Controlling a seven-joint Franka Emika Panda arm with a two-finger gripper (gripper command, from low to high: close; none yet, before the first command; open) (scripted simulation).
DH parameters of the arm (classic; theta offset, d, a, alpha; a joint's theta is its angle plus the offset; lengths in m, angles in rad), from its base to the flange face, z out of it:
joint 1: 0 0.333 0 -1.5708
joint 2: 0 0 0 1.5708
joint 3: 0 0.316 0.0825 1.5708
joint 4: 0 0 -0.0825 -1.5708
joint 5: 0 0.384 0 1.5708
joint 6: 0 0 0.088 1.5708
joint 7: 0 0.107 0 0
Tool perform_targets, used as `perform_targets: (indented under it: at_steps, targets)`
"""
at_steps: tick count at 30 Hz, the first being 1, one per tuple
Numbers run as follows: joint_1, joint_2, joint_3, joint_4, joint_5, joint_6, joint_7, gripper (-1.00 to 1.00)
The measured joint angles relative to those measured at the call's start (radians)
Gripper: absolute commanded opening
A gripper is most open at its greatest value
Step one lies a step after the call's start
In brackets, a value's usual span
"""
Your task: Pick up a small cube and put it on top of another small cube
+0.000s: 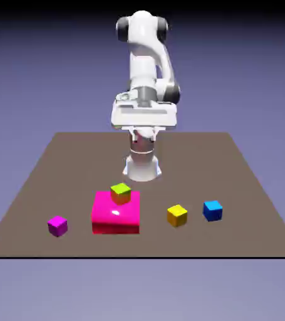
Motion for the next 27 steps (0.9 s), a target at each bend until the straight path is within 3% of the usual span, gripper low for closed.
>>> perform_targets:
  at_steps: [27]
  targets:
    - [-0.176, 0.932, -0.396, 0.447, 0.393, -0.277, -0.262, 0.0]
